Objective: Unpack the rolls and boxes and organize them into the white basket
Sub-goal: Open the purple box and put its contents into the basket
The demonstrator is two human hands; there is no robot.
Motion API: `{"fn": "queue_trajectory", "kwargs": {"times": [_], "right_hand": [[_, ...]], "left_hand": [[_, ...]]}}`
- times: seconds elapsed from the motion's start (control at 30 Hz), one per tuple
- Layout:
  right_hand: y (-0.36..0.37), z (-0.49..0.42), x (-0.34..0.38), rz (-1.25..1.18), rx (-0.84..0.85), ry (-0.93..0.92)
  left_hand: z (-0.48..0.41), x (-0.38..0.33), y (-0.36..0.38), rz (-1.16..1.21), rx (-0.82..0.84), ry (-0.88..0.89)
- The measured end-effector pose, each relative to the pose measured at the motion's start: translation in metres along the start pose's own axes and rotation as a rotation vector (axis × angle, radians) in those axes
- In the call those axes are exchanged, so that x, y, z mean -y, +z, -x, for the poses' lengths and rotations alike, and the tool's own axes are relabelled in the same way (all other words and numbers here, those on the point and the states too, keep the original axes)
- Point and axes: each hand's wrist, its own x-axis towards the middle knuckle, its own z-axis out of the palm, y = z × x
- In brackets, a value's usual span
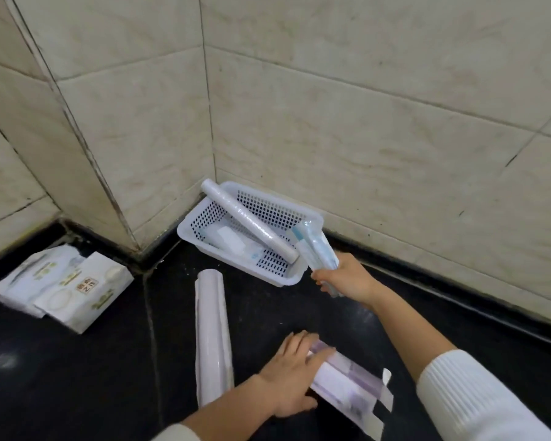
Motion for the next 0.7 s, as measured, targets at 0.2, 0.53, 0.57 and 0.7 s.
{"fn": "queue_trajectory", "kwargs": {"times": [0.2, 0.53, 0.57, 0.7], "right_hand": [[0.006, -0.052, 0.02, 0.289, -0.006, -0.114], [0.078, -0.12, 0.035, 0.883, 0.204, -0.101], [0.081, -0.123, 0.033, 0.909, 0.213, -0.098], [0.076, -0.131, 0.032, 0.898, 0.242, -0.089]], "left_hand": [[0.011, 0.046, -0.046, 0.241, -0.192, -0.014], [0.002, 0.173, -0.075, 0.012, -0.624, -0.528], [0.002, 0.176, -0.074, 0.013, -0.619, -0.525], [0.0, 0.179, -0.072, 0.056, -0.581, -0.51]]}}
